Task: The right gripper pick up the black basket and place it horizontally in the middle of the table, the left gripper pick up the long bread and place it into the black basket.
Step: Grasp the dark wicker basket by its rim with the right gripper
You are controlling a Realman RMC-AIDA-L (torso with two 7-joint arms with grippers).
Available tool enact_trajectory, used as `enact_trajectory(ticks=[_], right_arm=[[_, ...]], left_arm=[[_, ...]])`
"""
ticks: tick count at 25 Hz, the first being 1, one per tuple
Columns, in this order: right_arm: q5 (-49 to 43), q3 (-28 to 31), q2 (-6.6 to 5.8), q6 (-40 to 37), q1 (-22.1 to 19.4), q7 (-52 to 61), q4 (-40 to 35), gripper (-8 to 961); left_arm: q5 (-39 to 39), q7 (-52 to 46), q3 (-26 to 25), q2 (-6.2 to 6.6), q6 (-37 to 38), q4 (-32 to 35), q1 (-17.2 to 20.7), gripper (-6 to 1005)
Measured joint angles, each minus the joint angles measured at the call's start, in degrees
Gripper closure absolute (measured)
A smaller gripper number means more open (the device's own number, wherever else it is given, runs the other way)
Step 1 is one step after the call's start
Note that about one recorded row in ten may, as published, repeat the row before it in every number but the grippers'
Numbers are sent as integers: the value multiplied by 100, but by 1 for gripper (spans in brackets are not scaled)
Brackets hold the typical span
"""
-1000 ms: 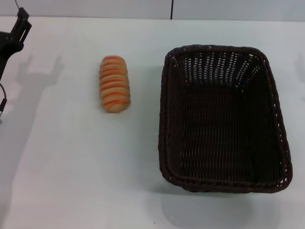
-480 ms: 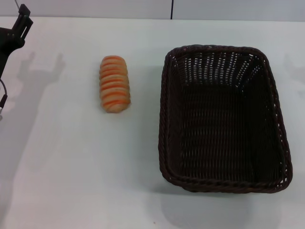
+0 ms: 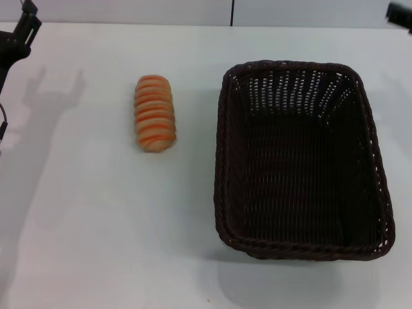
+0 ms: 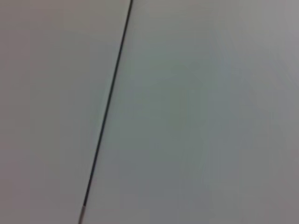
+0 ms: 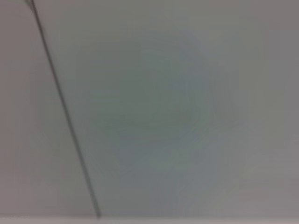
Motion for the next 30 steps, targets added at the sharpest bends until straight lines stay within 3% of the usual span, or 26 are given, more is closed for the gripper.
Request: enact_trajectory(ticks=[12, 20, 30], right_arm=[[-625, -123, 8, 2244, 88, 1268, 1312, 245], [-634, -90, 5, 3448, 474, 1609, 1420, 244], [-601, -129, 1, 4312, 655, 2024, 1439, 245]], left_arm=[[-5, 0, -353, 0, 23, 19, 7, 177], [-5, 0, -538, 17, -15, 38, 9, 177], [6, 8, -737, 74, -54, 51, -11, 178]])
